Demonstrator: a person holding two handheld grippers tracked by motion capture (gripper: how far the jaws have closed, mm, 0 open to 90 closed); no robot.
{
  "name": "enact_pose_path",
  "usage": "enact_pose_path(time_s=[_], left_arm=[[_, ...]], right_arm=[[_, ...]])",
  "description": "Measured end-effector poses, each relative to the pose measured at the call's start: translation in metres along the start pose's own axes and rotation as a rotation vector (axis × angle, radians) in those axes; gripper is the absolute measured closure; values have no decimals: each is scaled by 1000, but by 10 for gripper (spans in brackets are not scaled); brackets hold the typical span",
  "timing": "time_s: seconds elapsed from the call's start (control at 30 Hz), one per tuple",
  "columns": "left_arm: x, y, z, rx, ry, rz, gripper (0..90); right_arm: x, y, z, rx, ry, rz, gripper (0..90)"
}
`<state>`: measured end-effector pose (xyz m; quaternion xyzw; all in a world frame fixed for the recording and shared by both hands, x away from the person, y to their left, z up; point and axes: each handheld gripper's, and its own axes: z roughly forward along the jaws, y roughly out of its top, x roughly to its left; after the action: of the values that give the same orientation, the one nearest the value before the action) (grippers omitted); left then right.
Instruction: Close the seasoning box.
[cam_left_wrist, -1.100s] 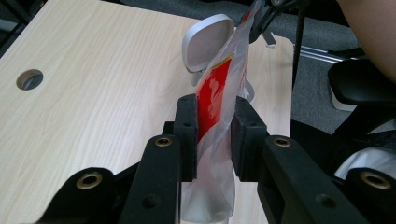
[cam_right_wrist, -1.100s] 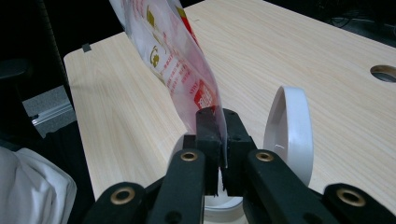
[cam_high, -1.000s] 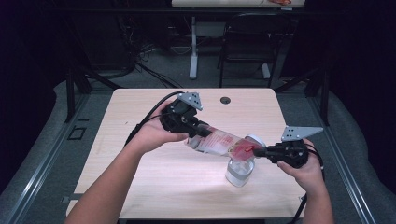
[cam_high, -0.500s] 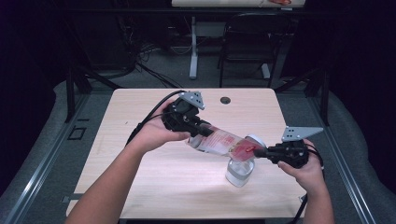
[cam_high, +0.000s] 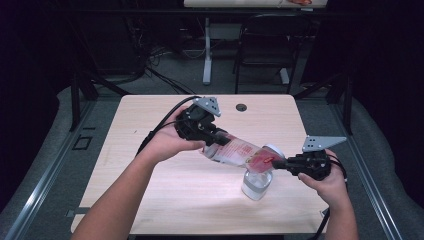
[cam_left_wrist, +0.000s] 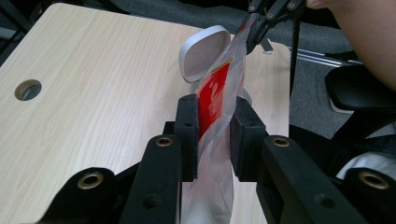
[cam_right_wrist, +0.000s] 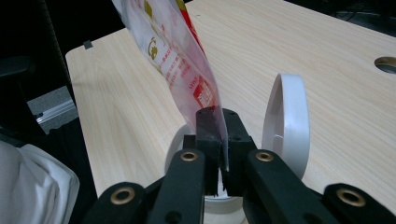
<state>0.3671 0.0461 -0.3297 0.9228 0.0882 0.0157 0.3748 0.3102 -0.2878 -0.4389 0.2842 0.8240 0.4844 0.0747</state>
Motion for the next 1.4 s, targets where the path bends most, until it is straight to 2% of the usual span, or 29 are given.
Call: enact_pose_path(time_s=[1.4], left_arm=[[-2, 6, 3, -16, -6, 6, 773]], right_arm=[[-1, -3, -1, 12, 13, 12, 886]])
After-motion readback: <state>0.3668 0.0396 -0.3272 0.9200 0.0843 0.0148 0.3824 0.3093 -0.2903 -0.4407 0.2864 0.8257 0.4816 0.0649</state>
